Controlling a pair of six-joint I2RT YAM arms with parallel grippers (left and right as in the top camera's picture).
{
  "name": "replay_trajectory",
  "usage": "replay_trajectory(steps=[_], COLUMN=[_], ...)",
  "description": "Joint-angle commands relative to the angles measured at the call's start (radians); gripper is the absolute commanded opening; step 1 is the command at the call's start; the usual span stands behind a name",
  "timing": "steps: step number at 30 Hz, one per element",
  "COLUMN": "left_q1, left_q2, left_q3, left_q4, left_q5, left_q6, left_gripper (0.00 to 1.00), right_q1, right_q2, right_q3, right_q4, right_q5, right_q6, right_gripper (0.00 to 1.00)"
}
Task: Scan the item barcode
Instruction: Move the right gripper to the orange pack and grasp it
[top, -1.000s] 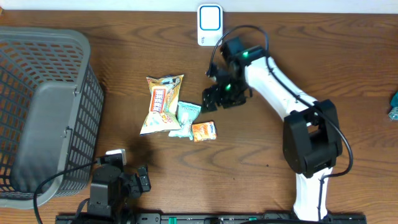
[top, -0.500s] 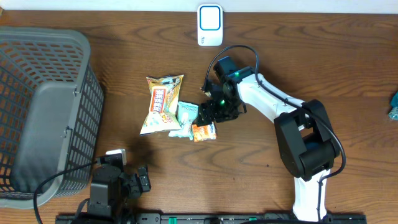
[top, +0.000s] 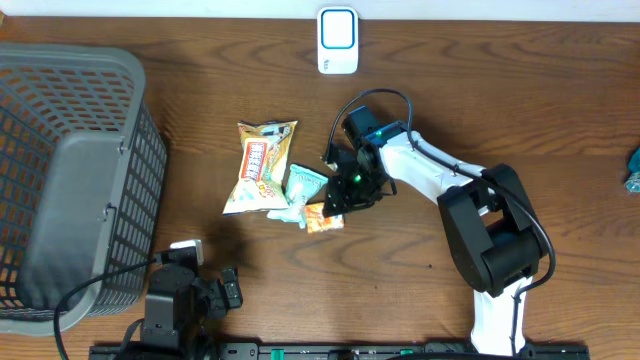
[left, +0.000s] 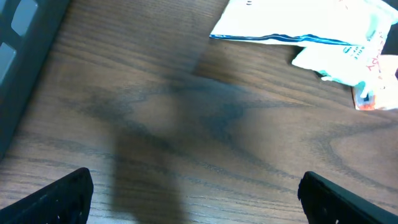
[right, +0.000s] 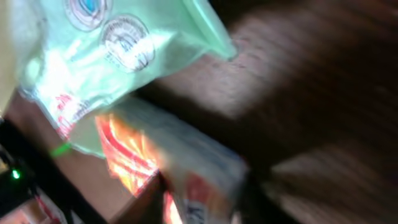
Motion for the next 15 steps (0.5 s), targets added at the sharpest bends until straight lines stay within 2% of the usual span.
replay_trajectory(steps=[1,2,6,10,15], left_q1=[0.005,0.005,0.005,0.005,0.005], left_q2=[-0.002,-0.002,-0.002,-0.002,-0.002], left_q3=[0.005,0.005,0.005,0.005,0.005], left_q4=[-0.003,-0.002,-0.002,-0.002,-0.002], left_q5=[-0.005,-0.005,-0.005,-0.005,-0.005], left_q6=[0.012,0.012,0.012,0.012,0.012], left_gripper=[0.98,0.98,0.98,0.98,0.98], right_q1=[0.010,0.010,-0.003,-0.049,-0.119], right_q2=[0.036,0.036,0.033,0.010,-0.010], right_q3=[-0.040,-0.040,-0.027,0.051,0.150], right_q4=[0.018,0.025,0.005,-0.182,-0.437], right_q5=[0.107,0.107,0.107,0.032,-0.177], right_q6=[0.003,0.023,0.115,0.144,0.144], right_gripper=[0.09,0.02,0.01,0.01,0.01])
